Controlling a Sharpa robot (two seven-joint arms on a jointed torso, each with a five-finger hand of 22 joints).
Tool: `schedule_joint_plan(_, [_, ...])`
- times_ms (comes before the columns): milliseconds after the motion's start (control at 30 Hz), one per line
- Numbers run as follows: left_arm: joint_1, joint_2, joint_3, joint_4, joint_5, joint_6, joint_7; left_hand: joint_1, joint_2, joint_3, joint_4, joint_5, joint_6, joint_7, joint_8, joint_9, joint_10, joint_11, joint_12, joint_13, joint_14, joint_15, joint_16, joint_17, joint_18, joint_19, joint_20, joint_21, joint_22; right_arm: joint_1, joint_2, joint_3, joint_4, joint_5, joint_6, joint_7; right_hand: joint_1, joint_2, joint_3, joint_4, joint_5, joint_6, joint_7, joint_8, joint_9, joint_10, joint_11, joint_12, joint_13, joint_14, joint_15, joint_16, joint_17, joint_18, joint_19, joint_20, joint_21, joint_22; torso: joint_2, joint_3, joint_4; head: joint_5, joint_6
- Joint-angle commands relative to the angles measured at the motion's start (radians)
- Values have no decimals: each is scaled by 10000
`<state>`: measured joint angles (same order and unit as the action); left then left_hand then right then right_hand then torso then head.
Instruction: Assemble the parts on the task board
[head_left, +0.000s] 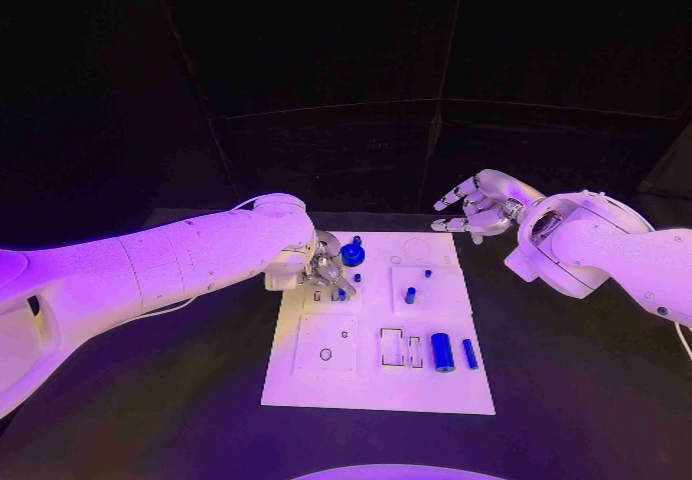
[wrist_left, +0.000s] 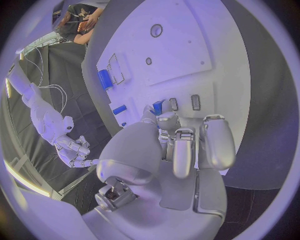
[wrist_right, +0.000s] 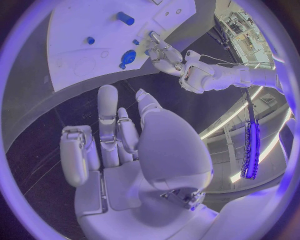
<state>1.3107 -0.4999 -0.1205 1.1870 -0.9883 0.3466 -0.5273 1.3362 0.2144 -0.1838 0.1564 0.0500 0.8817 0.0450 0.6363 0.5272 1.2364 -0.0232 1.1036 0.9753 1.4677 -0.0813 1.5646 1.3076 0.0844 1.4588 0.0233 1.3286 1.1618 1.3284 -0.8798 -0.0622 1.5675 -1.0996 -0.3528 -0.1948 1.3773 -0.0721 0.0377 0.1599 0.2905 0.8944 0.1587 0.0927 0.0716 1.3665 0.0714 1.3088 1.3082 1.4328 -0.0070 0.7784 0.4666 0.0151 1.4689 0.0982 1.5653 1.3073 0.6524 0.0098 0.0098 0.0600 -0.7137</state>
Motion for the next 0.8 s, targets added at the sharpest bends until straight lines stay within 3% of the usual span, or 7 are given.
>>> schedule_joint_plan(33, [16, 15, 2, 12, 100, -254, -16, 540, 161, 468, -403, 12, -199, 10, -55, -5, -140, -37, -210, -186, 1031, -96, 62, 2632, -90, 16, -66, 20, -19, 22, 21, 8, 0, -46, 87, 8, -4, 36, -65, 12, 74, 76, 28, 68, -3, -43, -2, -51, 61, -6, -52, 49, 7, -151, 1019, 4, 55, 2635, -1, 6, 7, -7, -12])
schedule_joint_plan(200, [16, 0, 2, 37, 377, -591, 71, 1094, 197, 1369, -1001, 236, -370, 55, -174, -35, -274, -8, -441, -371, 1031, -76, 62, 2632, -90, -6, -62, 13, -16, 22, 38, 8, -17, -46, 142, 1, 40, 62, -81, 9, 191, 92, 22, 83, -4, -43, -8, -51, 58, -7, -58, 48, 6, -151, 1019, -2, 55, 2635, -8, 4, 18, 33, -34])
schedule_joint_plan(300, [15, -30, 2, 66, 497, -737, 142, 1034, 27, 2060, -1227, 382, -395, 108, -199, -28, -271, 18, -535, -451, 1031, -27, 62, 2632, -92, -13, -34, 22, 12, 22, 51, 7, -27, -46, 194, -6, 52, 69, -93, 11, 244, 98, 21, 89, -4, -40, -10, -48, 60, -7, -60, 48, 6, -151, 1019, -4, 55, 2635, -6, 2, 15, 50, -33])
schedule_joint_plan(533, [15, -213, 1, 214, 955, -1023, 235, -204, -1053, 4952, -1497, 517, -337, 156, -129, 79, -201, 51, -657, -632, 1031, 29, 62, 2632, -83, -36, 30, 23, 63, 22, 81, 7, -53, -46, 263, -5, 70, 76, -109, 14, 334, 104, 19, 97, -5, -36, -12, -43, 62, -7, -62, 47, 5, -151, 1019, -7, 55, 2635, -7, 5, 14, 72, -43])
schedule_joint_plan(633, [24, -348, 1, 330, 1065, -1278, 271, -907, -1609, 6376, -1545, 603, -326, 178, 6, 200, -187, 70, -694, -730, 1031, 27, 62, 2632, -76, -58, 48, -15, 32, 21, 126, 6, -88, -46, 296, 7, 172, 61, -109, -44, 372, 108, 14, 103, -7, -31, -19, -36, 65, -8, -67, 46, 4, -151, 1019, -12, 55, 2635, -5, 12, 6, 118, -20])
schedule_joint_plan(667, [26, -394, 1, 374, 1086, -1376, 283, -1395, -1961, 7223, -1538, 589, -325, 214, 122, 299, -143, 80, -677, -756, 1031, 48, 61, 2630, -63, -66, 28, -34, 26, 21, 139, 6, -95, -46, 306, 9, 188, 60, -107, -53, 373, 109, 14, 104, -7, -32, -20, -38, 63, -8, -68, 46, 4, -151, 1019, -12, 55, 2635, -8, 17, 4, 128, -18])
schedule_joint_plan(800, [30, -563, -2, 561, 1131, -1747, 327, -1779, -2249, 8178, -1684, 683, -348, 152, 312, 462, -74, 62, -620, -755, 1031, 4, 62, 2631, -73, -57, 44, -36, 52, 21, 158, 6, -112, -46, 323, 17, 215, 57, -108, -69, 371, 110, 13, 106, -8, -34, -21, -40, 60, -9, -69, 46, 4, -151, 1019, -14, 55, 2635, -10, 14, 35, 128, -19])
